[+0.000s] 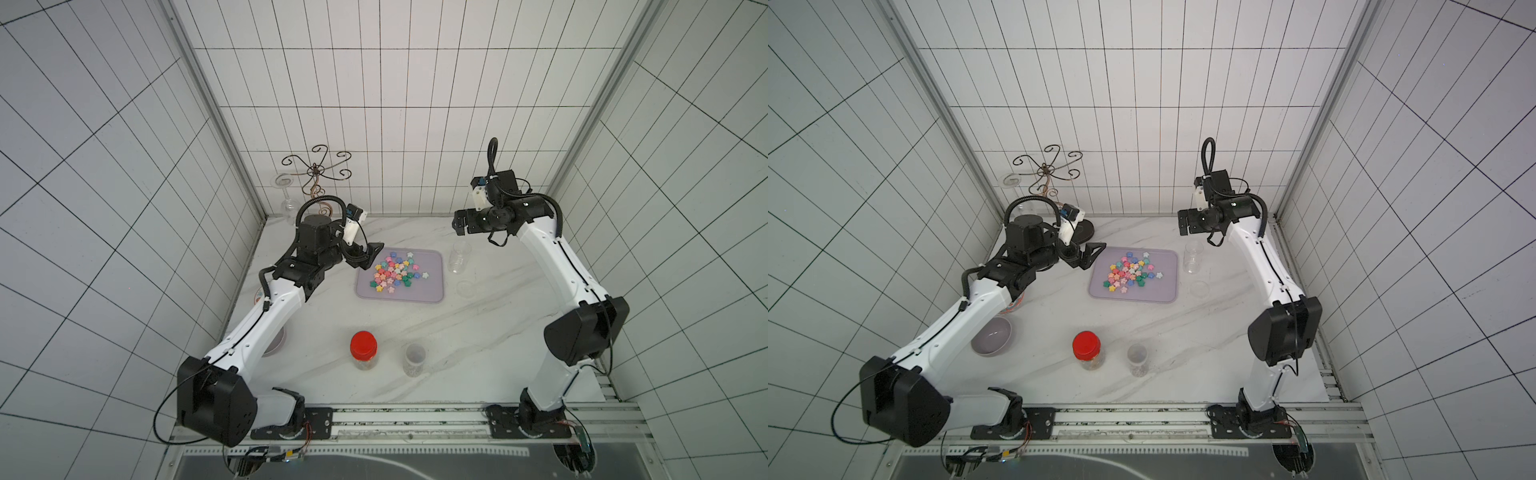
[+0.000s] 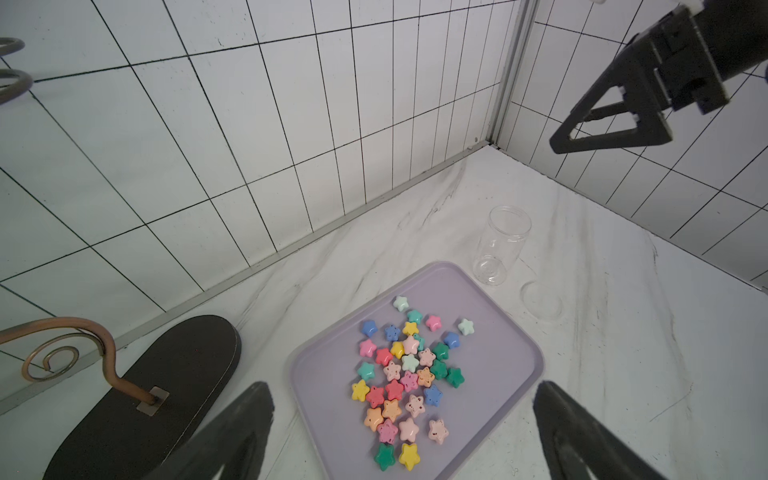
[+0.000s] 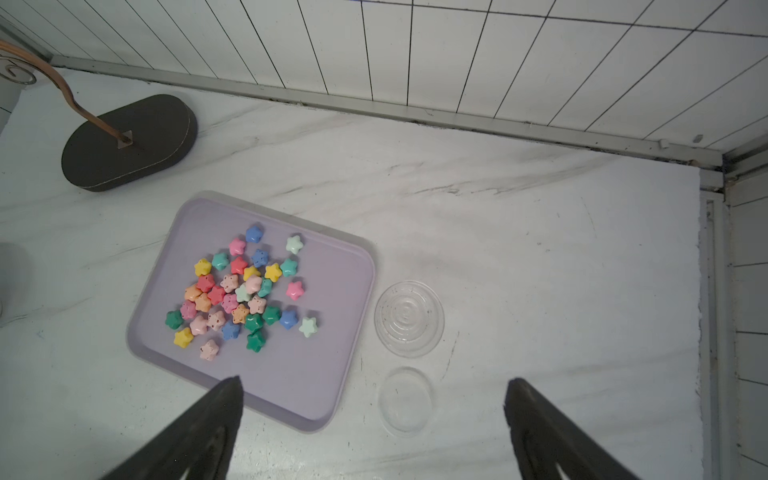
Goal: Pour the candies out of the jar
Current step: Place the jar at the center of the board, then pick up the jar from the center of the board.
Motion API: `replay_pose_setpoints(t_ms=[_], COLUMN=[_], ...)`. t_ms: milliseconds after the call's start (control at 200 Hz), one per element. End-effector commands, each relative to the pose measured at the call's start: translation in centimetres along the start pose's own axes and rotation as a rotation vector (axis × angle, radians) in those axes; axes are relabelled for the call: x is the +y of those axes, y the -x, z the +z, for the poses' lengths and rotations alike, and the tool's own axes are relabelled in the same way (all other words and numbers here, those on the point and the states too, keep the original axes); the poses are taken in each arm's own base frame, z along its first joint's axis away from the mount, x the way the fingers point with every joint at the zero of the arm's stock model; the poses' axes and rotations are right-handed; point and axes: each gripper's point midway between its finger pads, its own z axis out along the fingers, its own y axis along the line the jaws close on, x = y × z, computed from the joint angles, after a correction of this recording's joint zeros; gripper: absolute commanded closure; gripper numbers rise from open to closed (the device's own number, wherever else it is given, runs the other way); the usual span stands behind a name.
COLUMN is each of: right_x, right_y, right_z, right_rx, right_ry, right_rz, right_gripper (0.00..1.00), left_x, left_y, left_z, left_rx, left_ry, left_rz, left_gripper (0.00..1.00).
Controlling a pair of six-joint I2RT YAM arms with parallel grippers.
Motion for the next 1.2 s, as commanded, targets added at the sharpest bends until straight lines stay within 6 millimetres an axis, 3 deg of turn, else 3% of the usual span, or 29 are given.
replay_pose_setpoints(t_ms=[0, 235, 425, 715, 910, 1195], right_x=[0.3, 4.0, 8.0, 11.7, 13.7, 15.6], right_y=[-1.0, -4.5, -9.1, -14.6, -16.8, -18.3], right_z=[0.0, -2.9, -4.1, -5.0, -5.4, -6.3], right_rx=[-0.038, -0.045, 0.013, 0.098, 0.121, 0.136], right_ry=[0.015, 0.223, 0.392, 0.527, 0.576, 0.632], right_rz=[0.005, -0.010, -0.073, -0.194, -0.261, -0.321], right_gripper=[0.01, 0.01, 0.01, 0.03, 0.04, 0.07], left_x=[1.7, 3.5, 2.5, 1.1, 1.2, 0.8], left_y=[-0.8, -1.8, -4.3, -5.8, -7.1, -8.0], left_z=[0.5, 1.0, 1.5, -0.5, -0.5, -0.5], left_rx=[0.018, 0.077, 0.184, 0.237, 0.287, 0.307], left_ry=[0.086, 0.175, 0.121, 0.095, 0.105, 0.094], left_rz=[-0.027, -0.102, -0.175, -0.191, -0.199, -0.212], left_gripper=[0.03, 0.03, 0.03, 0.03, 0.03, 0.03])
